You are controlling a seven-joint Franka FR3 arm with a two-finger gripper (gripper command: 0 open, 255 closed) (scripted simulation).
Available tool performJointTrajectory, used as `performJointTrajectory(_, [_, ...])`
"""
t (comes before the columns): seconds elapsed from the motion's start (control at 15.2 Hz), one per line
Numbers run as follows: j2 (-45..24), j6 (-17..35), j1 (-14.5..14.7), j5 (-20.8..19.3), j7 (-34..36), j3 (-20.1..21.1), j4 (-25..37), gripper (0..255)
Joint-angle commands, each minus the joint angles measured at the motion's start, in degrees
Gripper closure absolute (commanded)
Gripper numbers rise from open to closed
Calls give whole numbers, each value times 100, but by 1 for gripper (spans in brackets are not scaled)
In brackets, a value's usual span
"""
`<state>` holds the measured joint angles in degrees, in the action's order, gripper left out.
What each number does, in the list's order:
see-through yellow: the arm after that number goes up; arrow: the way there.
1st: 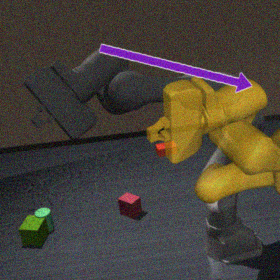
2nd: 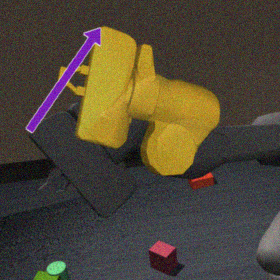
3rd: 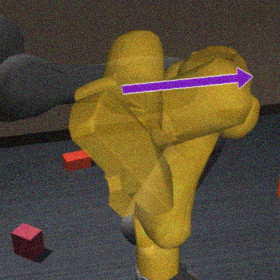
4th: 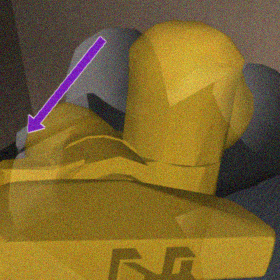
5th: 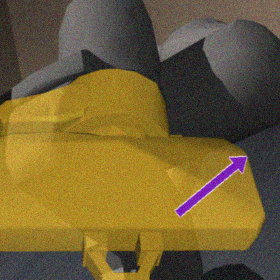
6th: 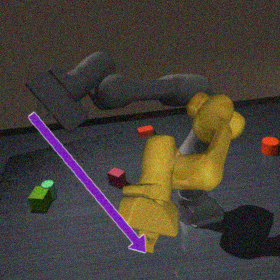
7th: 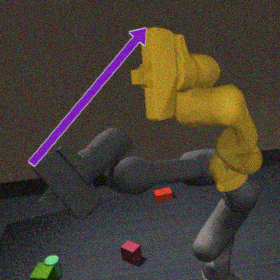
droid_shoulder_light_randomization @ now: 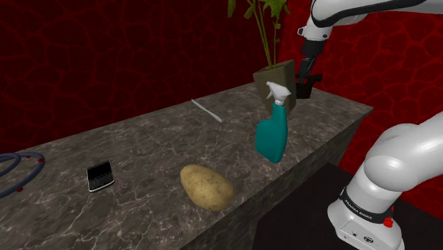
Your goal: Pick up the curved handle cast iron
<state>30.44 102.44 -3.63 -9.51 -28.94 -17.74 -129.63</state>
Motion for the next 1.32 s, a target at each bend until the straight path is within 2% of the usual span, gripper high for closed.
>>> performJointTrajectory(0.0, [-329, 89, 14, 16, -385, -260, 288, 0])
performJointTrajectory(0.33, [-1283, 265, 79, 278, -1390, -922, 1104, 0])
performJointTrajectory(0.73, [-2667, 255, 43, 1037, -2700, -1602, 2341, 0])
performJointTrajectory(1.25, [-2725, 830, 20, 1075, -2749, -1605, 1812, 0])
